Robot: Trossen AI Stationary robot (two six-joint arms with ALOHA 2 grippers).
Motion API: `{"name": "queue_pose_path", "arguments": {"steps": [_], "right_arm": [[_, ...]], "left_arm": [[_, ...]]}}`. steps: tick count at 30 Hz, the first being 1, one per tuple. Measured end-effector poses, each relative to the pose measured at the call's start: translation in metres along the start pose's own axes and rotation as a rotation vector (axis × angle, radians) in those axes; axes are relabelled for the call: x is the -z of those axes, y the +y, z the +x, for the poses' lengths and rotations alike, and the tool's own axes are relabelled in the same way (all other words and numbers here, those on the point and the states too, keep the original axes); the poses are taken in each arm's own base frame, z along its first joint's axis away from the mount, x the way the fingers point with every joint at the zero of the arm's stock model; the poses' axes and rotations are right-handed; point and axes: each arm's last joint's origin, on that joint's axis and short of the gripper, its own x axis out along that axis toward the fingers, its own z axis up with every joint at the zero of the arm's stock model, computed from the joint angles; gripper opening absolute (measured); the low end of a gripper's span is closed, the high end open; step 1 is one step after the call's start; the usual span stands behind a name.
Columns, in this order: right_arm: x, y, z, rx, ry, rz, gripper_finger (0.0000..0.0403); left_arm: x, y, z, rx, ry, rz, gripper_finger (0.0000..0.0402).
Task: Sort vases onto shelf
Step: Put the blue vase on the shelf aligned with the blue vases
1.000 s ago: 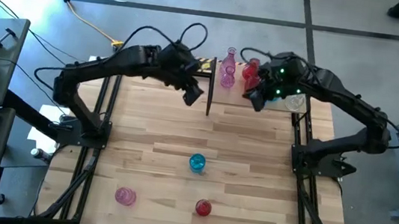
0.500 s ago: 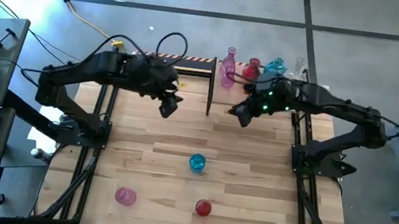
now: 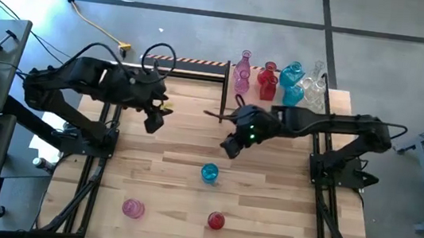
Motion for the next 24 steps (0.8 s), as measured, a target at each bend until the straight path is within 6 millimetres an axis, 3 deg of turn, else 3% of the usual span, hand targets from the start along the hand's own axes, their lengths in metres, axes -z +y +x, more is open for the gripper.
{"name": "queue_pose_path", "arguments": {"steps": [24], "right_arm": [[0.031, 0.014, 0.069, 0.105, 0.11, 0.132, 0.0114]], "left_arm": [[0.036, -0.035, -0.025, -0.022, 0.034, 0.048, 0.0211]]}}
